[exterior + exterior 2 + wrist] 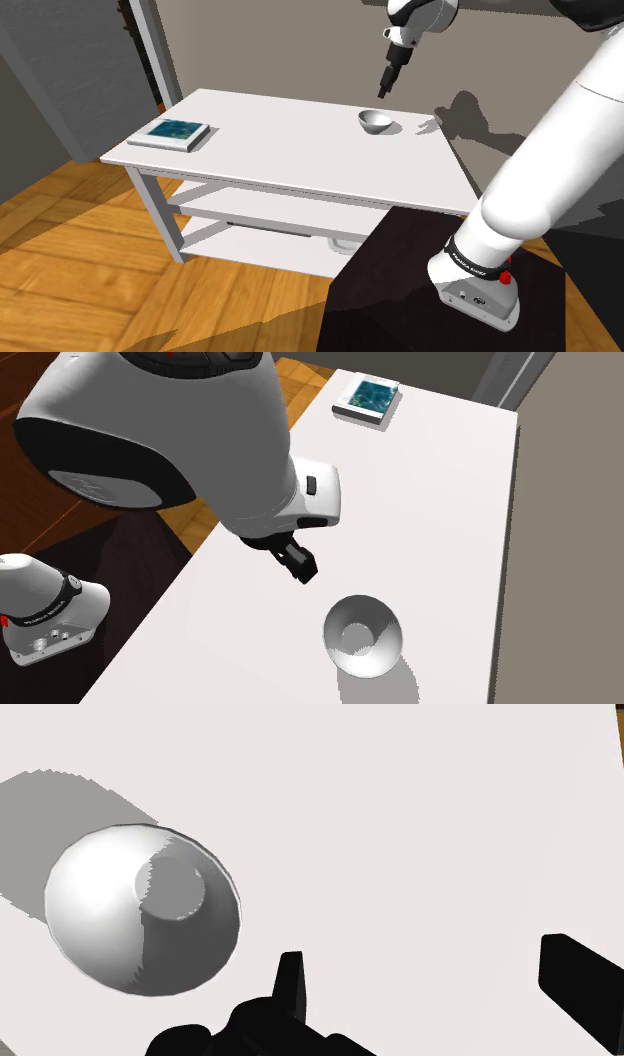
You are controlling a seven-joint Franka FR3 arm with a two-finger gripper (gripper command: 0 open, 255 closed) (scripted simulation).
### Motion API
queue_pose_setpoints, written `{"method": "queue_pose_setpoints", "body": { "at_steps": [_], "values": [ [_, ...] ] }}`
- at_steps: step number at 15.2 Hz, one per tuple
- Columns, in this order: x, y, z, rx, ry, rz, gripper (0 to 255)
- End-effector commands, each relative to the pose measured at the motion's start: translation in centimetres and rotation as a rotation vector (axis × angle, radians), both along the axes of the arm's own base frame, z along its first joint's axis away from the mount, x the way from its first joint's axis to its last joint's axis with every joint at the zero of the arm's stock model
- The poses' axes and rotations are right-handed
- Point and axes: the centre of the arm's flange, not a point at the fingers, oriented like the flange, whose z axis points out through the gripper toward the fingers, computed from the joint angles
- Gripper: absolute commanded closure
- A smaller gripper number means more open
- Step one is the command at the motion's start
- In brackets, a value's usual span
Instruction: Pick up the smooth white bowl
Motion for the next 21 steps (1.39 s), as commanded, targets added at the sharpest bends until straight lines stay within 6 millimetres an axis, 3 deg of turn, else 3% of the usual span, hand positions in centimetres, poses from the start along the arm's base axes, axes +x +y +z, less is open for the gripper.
{"method": "queue_pose_setpoints", "body": {
  "at_steps": [1,20,21],
  "values": [
    [1.0,-2.4,-1.2,0.001,0.002,0.004,0],
    [9.6,-23.8,-12.0,0.020,0.028,0.029,0],
    [9.7,-24.0,-12.1,0.020,0.028,0.029,0]
  ]
}}
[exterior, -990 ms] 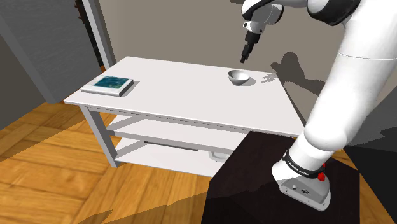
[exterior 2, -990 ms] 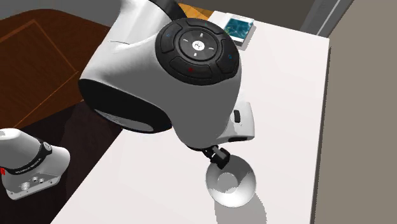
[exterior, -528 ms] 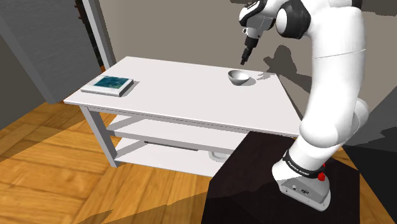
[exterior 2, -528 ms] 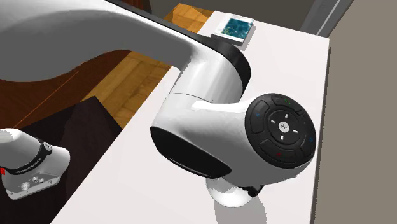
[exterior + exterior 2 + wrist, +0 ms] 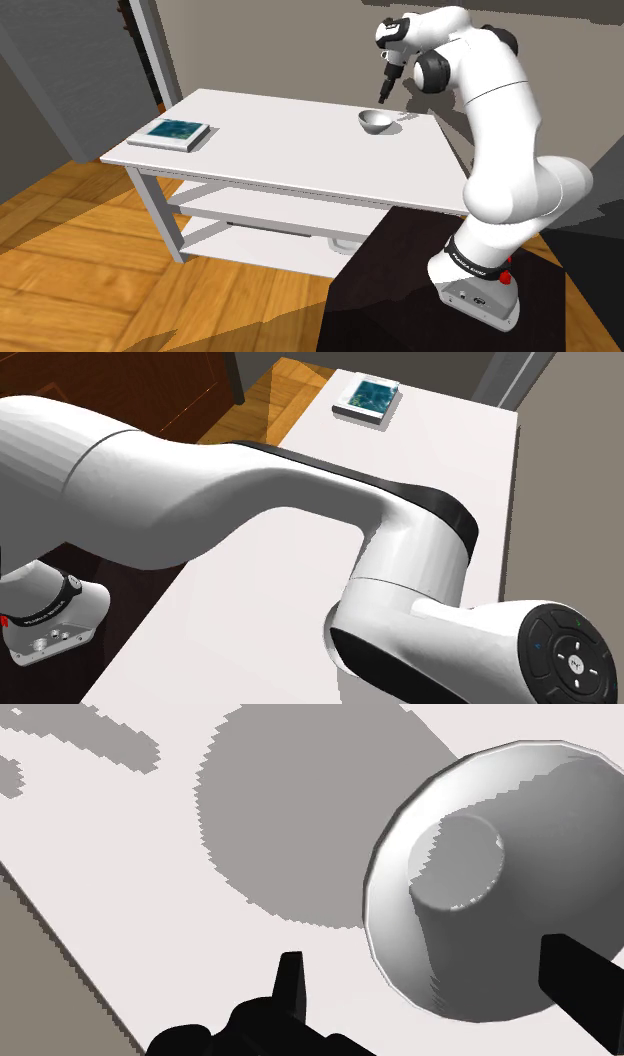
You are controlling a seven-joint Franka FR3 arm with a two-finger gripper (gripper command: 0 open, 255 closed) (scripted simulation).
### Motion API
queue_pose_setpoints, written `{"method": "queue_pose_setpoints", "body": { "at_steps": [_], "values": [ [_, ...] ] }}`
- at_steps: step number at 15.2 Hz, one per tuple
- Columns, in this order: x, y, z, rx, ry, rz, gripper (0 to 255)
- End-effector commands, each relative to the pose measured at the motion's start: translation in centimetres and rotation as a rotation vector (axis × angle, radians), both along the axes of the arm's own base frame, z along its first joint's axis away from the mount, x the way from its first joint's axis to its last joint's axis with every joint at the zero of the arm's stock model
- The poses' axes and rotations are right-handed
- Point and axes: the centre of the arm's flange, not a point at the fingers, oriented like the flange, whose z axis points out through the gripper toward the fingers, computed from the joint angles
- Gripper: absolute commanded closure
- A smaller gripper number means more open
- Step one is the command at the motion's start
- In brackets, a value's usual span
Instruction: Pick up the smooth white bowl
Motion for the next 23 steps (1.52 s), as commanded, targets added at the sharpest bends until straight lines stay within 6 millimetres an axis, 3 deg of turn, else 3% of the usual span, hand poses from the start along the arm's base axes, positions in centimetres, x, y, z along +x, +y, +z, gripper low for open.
{"method": "queue_pose_setpoints", "body": {
  "at_steps": [1,7,9,10,19,23],
  "values": [
    [0.4,-0.7,-1.0,0.002,0.000,0.002,0],
    [0.4,-0.7,-4.5,0.002,0.000,0.002,0],
    [0.4,-0.7,-4.5,0.002,0.000,0.002,0],
    [0.4,-0.7,-4.5,0.002,0.000,0.002,255],
    [0.4,-0.7,-4.5,0.002,0.000,0.002,255],
    [0.4,-0.7,-2.4,0.002,0.000,0.002,255]
  ]
}}
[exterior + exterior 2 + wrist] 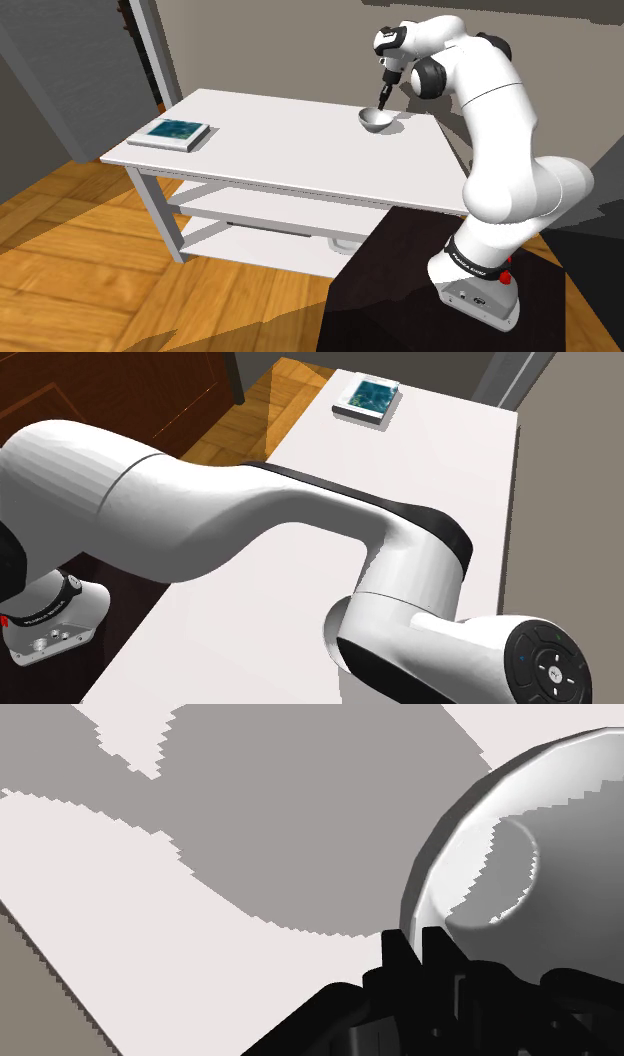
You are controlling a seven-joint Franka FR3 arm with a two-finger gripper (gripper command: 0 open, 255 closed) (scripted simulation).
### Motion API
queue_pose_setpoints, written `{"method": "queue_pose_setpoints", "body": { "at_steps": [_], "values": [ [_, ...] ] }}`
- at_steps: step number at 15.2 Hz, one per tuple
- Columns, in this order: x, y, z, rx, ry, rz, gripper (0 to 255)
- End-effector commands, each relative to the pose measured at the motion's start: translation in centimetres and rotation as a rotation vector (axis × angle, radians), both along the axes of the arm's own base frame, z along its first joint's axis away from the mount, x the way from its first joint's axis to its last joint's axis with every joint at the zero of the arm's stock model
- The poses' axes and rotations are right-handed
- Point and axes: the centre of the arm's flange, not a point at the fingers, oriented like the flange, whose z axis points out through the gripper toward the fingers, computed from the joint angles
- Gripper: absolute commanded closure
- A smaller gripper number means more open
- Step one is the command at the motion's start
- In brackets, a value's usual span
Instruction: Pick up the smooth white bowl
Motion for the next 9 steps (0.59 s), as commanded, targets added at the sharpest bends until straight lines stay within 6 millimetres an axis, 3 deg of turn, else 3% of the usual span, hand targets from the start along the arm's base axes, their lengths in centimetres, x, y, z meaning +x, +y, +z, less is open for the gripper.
{"method": "queue_pose_setpoints", "body": {
  "at_steps": [1,9],
  "values": [
    [-0.1,-0.1,1.0,0.000,0.000,0.000,255],
    [-0.1,-0.1,5.2,0.000,0.000,0.000,255]
  ]
}}
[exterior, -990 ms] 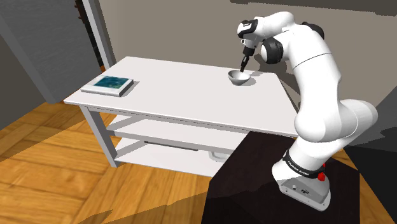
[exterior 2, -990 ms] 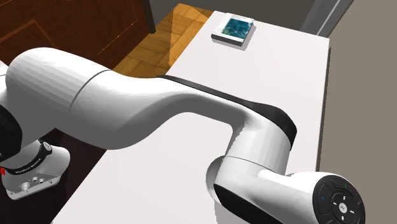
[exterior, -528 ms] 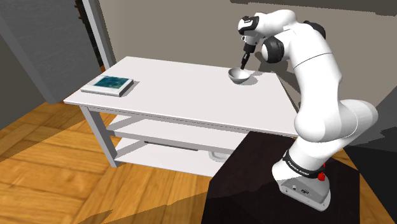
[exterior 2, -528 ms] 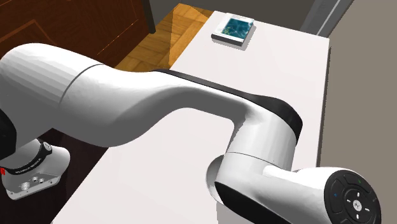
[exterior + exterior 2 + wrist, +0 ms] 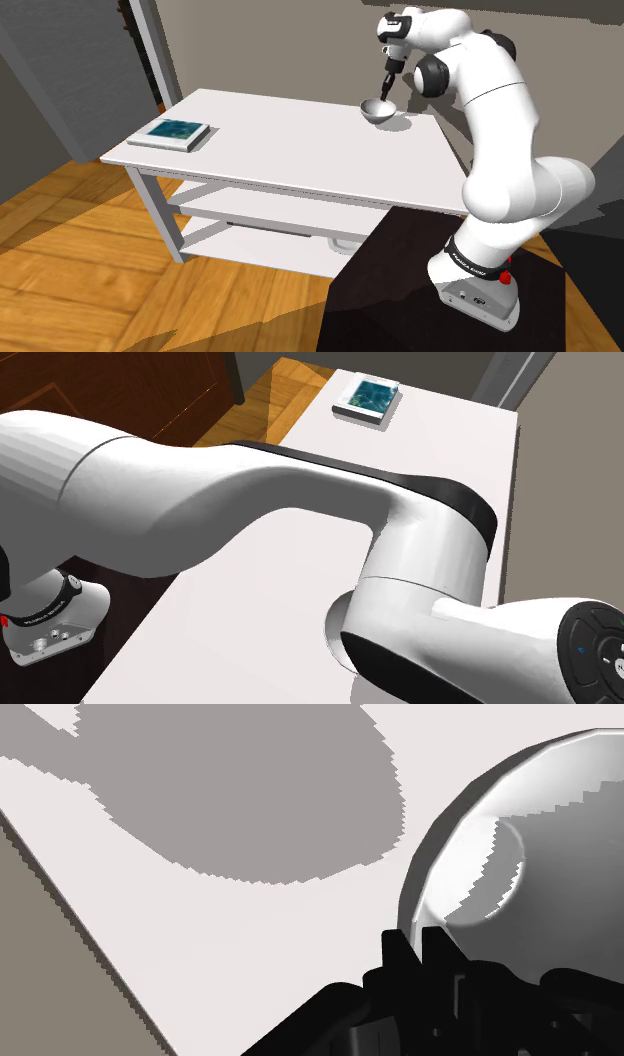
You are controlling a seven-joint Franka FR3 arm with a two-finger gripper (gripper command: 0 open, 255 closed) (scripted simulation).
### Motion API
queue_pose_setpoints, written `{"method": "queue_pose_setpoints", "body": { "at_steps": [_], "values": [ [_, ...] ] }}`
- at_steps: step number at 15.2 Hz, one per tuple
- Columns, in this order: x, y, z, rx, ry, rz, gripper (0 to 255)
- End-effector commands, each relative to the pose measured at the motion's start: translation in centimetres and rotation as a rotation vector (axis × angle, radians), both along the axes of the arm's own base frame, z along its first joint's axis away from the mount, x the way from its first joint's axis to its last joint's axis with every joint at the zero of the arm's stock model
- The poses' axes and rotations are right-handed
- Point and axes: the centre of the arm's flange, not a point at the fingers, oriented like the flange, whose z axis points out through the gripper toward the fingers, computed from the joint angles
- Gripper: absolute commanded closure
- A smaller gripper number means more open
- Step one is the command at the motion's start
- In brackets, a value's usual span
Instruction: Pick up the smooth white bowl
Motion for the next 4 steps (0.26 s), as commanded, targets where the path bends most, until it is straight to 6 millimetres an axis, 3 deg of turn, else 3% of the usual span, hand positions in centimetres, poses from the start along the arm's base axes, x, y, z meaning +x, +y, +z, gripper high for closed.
{"method": "queue_pose_setpoints", "body": {
  "at_steps": [1,4],
  "values": [
    [-0.05,0.03,1.10,0.000,0.000,0.000,255],
    [-0.05,0.03,1.71,0.000,0.000,0.000,255]
  ]
}}
